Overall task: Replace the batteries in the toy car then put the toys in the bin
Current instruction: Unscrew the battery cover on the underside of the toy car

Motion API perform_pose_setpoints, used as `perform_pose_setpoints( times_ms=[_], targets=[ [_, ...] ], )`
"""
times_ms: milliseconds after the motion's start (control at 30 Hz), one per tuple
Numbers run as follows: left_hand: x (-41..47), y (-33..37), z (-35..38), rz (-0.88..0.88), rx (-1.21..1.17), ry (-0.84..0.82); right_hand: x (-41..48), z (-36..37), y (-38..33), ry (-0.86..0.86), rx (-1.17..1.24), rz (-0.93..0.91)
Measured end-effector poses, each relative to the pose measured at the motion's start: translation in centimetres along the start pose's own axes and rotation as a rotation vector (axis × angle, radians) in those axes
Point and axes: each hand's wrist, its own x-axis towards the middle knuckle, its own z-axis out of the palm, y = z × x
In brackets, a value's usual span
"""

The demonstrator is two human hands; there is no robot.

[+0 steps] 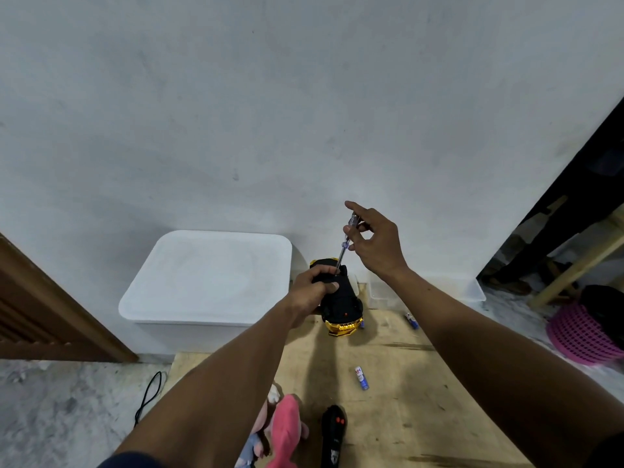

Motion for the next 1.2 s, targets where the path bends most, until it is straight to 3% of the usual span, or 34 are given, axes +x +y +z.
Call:
perform_pose_setpoints(
  times_ms=[1033, 1200],
  targets=[
    [0.44, -0.12, -0.31, -0.004, 0.021, -0.018, -0.20, 0.70, -0.43, 0.025, -0.103, -0.112],
    [0.39, -0.17, -0.36, 0.004, 0.027, -0.012, -0.21, 0.67, -0.37, -0.010, -0.059, -0.048]
  ],
)
